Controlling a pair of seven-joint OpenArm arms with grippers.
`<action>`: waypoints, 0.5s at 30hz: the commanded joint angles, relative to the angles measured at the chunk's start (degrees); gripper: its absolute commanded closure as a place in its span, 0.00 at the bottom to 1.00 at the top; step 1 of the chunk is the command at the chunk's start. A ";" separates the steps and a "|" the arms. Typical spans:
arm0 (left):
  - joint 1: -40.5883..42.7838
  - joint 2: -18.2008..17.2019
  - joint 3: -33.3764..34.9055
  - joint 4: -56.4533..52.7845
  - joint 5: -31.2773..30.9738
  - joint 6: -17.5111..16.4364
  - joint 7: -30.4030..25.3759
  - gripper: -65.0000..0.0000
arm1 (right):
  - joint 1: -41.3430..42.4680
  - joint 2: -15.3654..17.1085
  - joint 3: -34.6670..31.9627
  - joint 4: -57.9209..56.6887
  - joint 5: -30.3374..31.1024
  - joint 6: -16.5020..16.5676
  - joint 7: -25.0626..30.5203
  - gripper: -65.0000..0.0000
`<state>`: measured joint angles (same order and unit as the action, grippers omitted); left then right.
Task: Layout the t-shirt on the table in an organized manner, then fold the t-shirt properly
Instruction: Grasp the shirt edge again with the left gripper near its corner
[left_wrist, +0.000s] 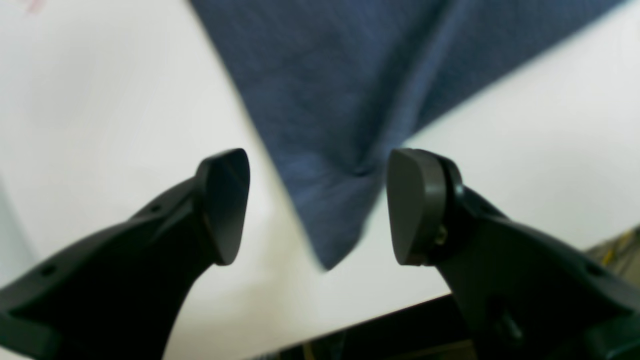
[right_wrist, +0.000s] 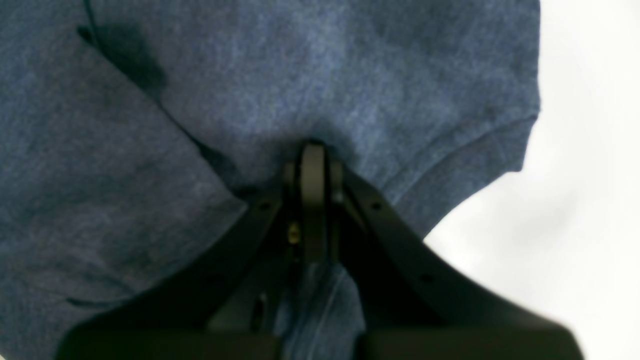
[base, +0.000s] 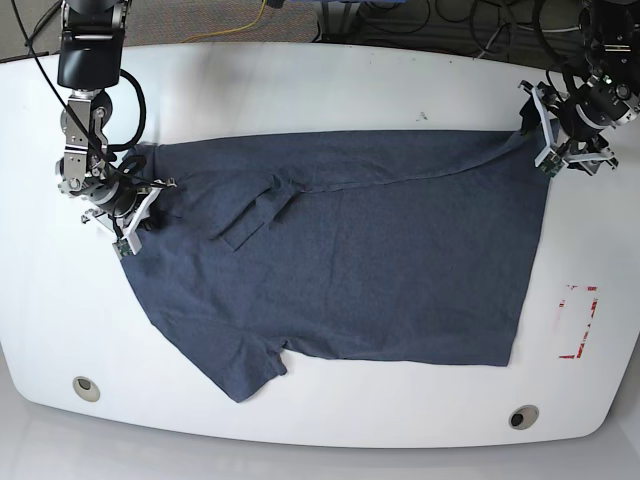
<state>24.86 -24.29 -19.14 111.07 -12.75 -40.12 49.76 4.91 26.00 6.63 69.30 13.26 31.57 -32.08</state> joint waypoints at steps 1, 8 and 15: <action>-0.29 -0.98 -0.07 0.80 -0.21 0.12 -0.83 0.38 | -0.20 0.24 -0.35 -0.24 -2.22 0.38 -3.31 1.00; -0.12 -0.72 0.45 0.80 1.90 0.12 -0.04 0.38 | -0.29 0.24 -0.35 -0.24 -2.22 0.38 -3.31 1.00; 1.03 -0.80 2.92 0.80 3.13 0.12 0.13 0.38 | -0.29 0.24 -0.35 -0.24 -2.22 0.38 -3.31 1.00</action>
<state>25.61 -24.25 -15.97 111.04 -9.98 -40.10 50.33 4.89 25.89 6.63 69.30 13.28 31.57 -31.86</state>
